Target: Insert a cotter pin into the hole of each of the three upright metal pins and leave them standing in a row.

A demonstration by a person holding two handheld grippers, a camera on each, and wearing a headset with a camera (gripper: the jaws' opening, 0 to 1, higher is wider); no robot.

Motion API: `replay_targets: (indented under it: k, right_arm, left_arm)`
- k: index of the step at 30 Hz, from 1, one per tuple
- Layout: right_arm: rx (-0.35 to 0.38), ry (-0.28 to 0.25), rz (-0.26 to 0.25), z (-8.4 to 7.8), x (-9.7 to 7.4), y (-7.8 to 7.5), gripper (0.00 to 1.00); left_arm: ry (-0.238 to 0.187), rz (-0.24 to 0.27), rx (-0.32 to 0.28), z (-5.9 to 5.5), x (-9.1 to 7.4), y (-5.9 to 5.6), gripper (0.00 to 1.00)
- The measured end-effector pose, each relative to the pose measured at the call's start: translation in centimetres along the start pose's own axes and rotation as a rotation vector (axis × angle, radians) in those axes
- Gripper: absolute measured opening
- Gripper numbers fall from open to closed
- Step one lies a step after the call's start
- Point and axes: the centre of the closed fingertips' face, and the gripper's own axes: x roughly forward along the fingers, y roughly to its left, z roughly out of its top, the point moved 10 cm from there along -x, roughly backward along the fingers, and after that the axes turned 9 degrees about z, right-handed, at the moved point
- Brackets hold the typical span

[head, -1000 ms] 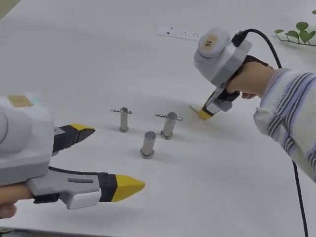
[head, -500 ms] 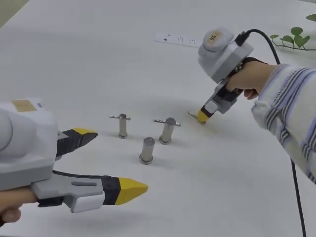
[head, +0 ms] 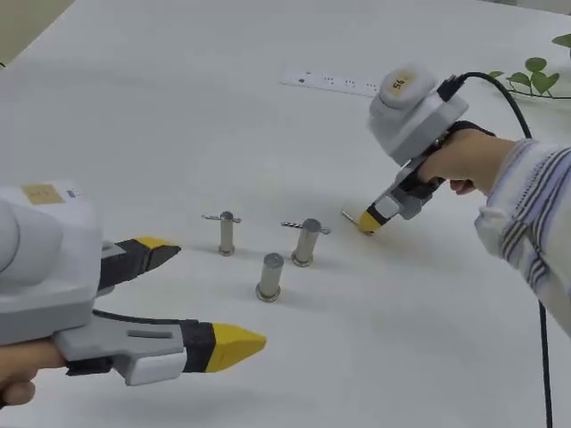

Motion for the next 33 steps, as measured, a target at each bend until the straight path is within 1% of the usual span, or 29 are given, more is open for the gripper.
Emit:
replay_targets:
  k: [2,6,11,16,17,18,20,22,23,25,27,29,31,33]
  right_arm:
    - [-0.025,0.0,-0.002,0.0,0.0,0.4,0.02]
    - [-0.079,-0.008,-0.014,0.1,-0.5,1.3,0.02]
    - [-0.121,-0.045,-0.03,-0.2,-1.4,2.3,0.02]
    - [-0.139,-0.103,-0.048,-0.6,-2.5,3.4,0.02]
    - [-0.153,-0.114,-0.06,-0.7,-2.8,3.6,0.02]
    - [-0.162,-0.123,-0.067,-0.7,-3.0,3.4,0.02]
    - [-0.185,-0.148,-0.08,-0.9,-3.5,4.0,0.02]
    - [-0.209,-0.177,-0.093,-0.9,-4.0,4.1,0.02]
    - [-0.22,-0.196,-0.098,-1.0,-4.3,4.5,0.02]
    - [-0.206,-0.235,-0.089,-1.1,-4.7,5.1,0.02]
    - [-0.209,-0.259,-0.082,-1.2,-5.1,5.5,0.02]
    - [-0.229,-0.28,-0.095,-1.2,-5.5,6.2,0.02]
    - [-0.261,-0.302,-0.11,-1.2,-6.0,7.2,0.02]
    - [-0.285,-0.321,-0.121,-1.1,-6.4,7.8,0.02]
  left_arm:
    - [-0.006,0.007,0.003,0.1,-0.1,0.0,0.85]
    - [-0.018,-0.012,-0.015,0.4,-0.3,0.0,0.85]
    - [-0.024,-0.006,-0.009,0.6,-0.4,0.1,0.85]
    - [-0.026,0.006,-0.008,0.8,-0.5,0.2,0.86]
    - [-0.017,0.005,-0.022,0.8,-0.4,0.2,0.86]
    - [-0.014,0.001,-0.026,0.8,-0.5,0.2,0.87]
    - [-0.024,0.003,-0.026,1.0,-0.5,0.3,0.85]
    - [-0.034,-0.001,-0.028,1.1,-0.5,0.4,0.84]
    - [-0.037,-0.001,-0.032,1.2,-0.4,0.4,0.84]
    - [-0.035,0.005,-0.042,1.4,-0.4,0.6,0.85]
    - [-0.035,0.003,-0.037,1.6,-0.3,0.7,0.85]
    - [-0.033,-0.004,-0.04,1.8,-0.2,0.7,0.83]
    - [-0.043,-0.01,-0.035,2.1,-0.1,0.8,0.81]
    - [-0.049,-0.013,-0.031,2.3,0.0,0.8,0.8]
